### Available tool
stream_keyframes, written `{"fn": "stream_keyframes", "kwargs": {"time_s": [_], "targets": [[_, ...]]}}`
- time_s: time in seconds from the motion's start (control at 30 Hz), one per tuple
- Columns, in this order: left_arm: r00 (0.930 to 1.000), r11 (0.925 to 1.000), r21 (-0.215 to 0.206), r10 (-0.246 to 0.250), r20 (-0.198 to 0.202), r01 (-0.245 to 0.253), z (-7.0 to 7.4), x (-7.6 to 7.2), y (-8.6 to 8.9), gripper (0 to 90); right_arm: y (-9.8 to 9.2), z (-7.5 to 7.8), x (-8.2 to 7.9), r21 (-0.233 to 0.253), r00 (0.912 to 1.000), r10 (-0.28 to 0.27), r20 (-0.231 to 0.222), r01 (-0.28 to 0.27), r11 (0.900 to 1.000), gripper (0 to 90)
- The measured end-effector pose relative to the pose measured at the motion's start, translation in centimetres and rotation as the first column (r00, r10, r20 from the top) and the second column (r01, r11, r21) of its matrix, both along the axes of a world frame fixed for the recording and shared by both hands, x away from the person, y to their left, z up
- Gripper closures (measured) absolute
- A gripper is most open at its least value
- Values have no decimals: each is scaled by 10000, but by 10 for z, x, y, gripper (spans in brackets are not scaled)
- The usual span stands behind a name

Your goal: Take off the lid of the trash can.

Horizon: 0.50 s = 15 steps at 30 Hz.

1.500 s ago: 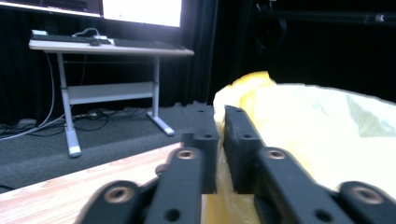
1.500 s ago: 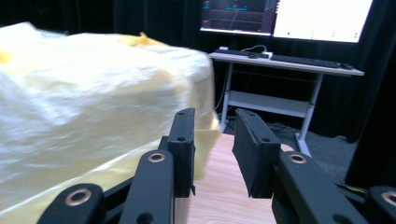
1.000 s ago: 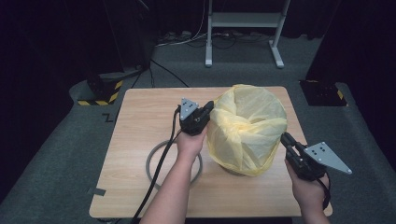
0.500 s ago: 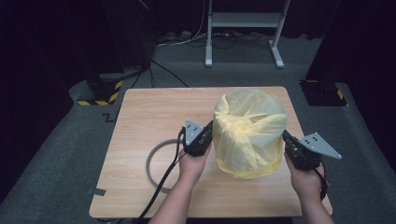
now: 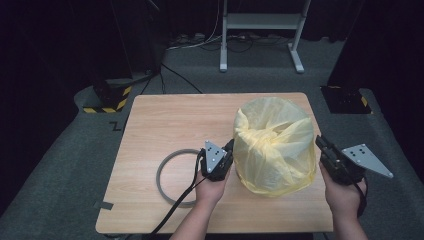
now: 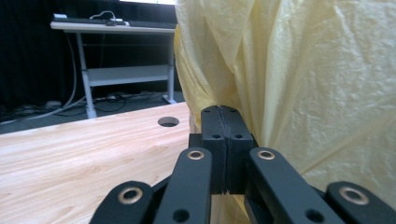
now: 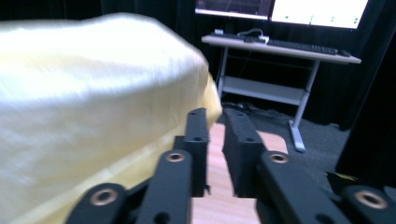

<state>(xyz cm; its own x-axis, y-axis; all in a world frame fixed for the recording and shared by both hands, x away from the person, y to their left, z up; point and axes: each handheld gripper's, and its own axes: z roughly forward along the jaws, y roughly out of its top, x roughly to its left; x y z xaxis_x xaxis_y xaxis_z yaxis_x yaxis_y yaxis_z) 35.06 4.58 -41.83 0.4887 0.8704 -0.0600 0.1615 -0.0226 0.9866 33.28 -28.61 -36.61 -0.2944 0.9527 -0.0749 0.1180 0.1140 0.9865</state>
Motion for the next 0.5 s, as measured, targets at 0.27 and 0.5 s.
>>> {"fn": "stream_keyframes", "kwargs": {"time_s": [0.27,0.5], "targets": [[9999,9999,64,107,45,-107,0,-1,0,892,11,9,-3,647,9994,-276,-208,289,9975,628],[10000,10000,59,-3,36,3,1,-1,0,894,7,-16,11,1279,9861,348,-1627,-139,9917,742]]}}
